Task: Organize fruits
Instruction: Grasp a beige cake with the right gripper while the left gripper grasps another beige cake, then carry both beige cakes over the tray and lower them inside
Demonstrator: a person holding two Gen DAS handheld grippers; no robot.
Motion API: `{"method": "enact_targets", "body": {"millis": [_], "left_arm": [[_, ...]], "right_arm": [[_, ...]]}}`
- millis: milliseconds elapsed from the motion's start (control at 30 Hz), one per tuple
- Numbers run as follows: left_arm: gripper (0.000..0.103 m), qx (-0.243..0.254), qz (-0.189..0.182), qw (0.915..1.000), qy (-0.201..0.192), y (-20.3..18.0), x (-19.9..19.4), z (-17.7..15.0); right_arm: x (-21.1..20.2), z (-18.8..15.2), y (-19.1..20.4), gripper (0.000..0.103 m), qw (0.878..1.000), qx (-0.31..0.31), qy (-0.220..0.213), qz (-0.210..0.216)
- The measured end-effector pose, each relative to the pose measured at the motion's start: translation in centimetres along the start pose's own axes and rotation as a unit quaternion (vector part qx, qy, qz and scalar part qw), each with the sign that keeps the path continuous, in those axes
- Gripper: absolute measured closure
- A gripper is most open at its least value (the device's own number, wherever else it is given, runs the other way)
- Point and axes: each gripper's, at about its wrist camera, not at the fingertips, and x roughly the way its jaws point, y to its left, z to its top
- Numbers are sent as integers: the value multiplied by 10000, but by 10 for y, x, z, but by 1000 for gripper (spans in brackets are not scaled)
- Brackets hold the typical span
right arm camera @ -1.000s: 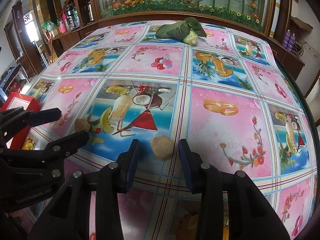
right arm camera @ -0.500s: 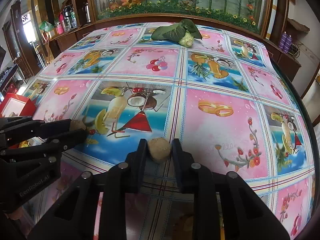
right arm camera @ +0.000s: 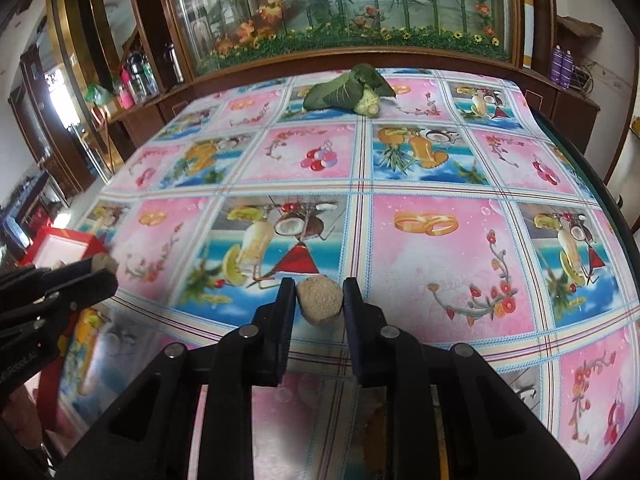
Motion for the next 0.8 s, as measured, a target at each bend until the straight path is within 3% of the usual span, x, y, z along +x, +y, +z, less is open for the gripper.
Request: {"method": "enact_targets", "body": {"millis": [167,800], "left_arm": [[80,-88,105,9998,-138,15,-21,-10],[80,-800,899,9904,-687,103,-89,-43]], "right_arm": [[-12,0,24,77,9998,25,-124,168],[-39,4,191,77,9871,-1305,-356,859]]}}
